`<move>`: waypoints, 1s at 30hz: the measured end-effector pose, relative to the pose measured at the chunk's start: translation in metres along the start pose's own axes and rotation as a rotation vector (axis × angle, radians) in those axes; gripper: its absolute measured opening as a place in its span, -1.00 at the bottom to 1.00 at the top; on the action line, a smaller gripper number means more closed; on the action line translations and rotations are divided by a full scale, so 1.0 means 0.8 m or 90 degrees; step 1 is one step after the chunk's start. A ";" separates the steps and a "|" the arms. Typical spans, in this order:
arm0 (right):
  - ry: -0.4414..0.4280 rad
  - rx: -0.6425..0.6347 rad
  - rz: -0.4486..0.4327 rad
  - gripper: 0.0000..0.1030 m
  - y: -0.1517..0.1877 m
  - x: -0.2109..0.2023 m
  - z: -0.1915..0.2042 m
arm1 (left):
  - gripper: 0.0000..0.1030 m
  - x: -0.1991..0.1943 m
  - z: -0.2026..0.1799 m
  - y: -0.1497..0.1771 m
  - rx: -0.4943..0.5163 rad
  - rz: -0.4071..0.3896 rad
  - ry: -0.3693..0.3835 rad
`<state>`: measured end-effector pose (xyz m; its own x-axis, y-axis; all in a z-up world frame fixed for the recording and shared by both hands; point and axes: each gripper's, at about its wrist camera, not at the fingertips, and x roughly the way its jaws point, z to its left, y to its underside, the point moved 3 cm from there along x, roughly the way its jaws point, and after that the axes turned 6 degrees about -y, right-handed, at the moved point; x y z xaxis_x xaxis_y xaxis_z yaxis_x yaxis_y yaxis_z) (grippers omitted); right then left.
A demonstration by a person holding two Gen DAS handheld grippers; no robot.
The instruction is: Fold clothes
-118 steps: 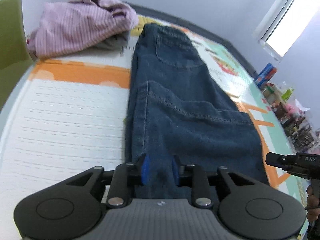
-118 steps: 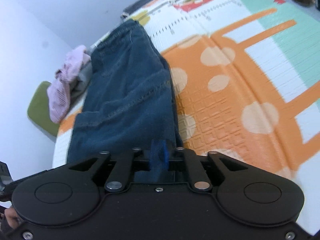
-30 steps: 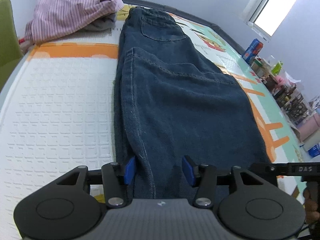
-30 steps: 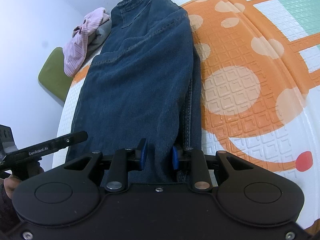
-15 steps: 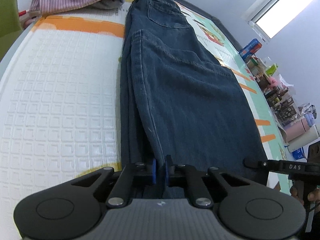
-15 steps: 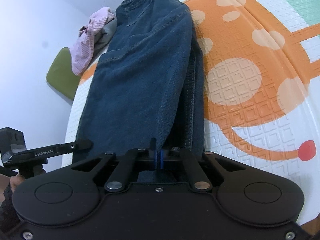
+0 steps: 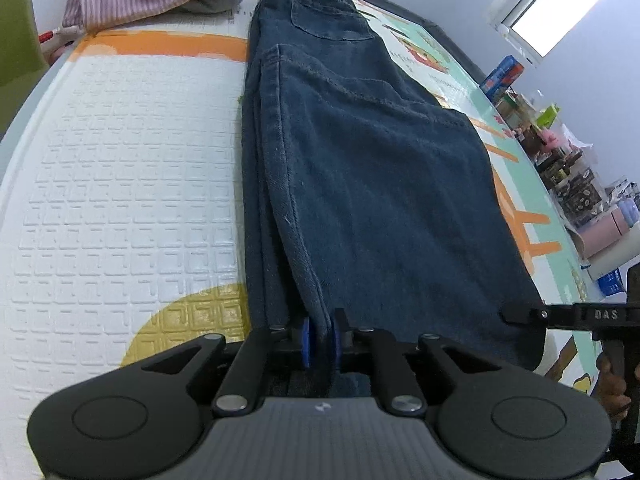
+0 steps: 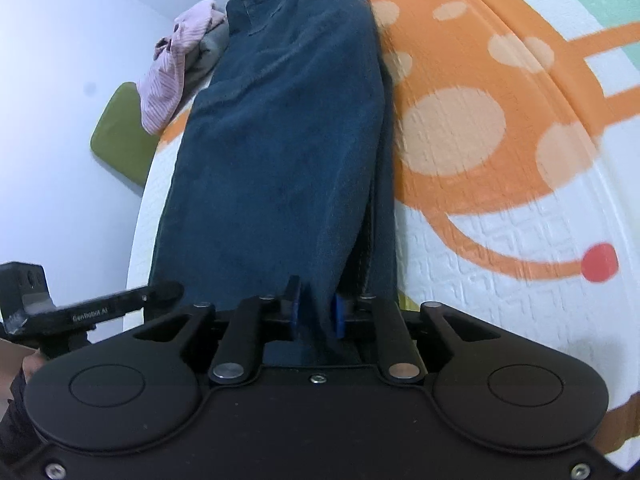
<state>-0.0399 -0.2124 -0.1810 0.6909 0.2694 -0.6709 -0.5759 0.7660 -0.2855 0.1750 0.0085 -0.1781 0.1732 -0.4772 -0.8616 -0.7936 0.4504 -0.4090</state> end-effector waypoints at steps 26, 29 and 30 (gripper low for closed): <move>-0.123 -0.009 0.078 -0.80 0.011 0.002 0.003 | -0.70 0.001 0.003 0.026 -0.012 0.094 0.136; -0.118 -0.012 0.086 -0.80 0.009 0.004 0.005 | -0.70 0.001 0.004 0.033 -0.017 0.101 0.140; -0.117 -0.012 0.087 -0.80 0.007 0.004 0.006 | -0.70 0.001 0.004 0.034 -0.019 0.102 0.139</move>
<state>-0.0391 -0.2043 -0.1818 0.6726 0.4728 -0.5693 -0.6768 0.7041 -0.2148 0.1552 0.0229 -0.1912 -0.0829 -0.5546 -0.8280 -0.8185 0.5119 -0.2609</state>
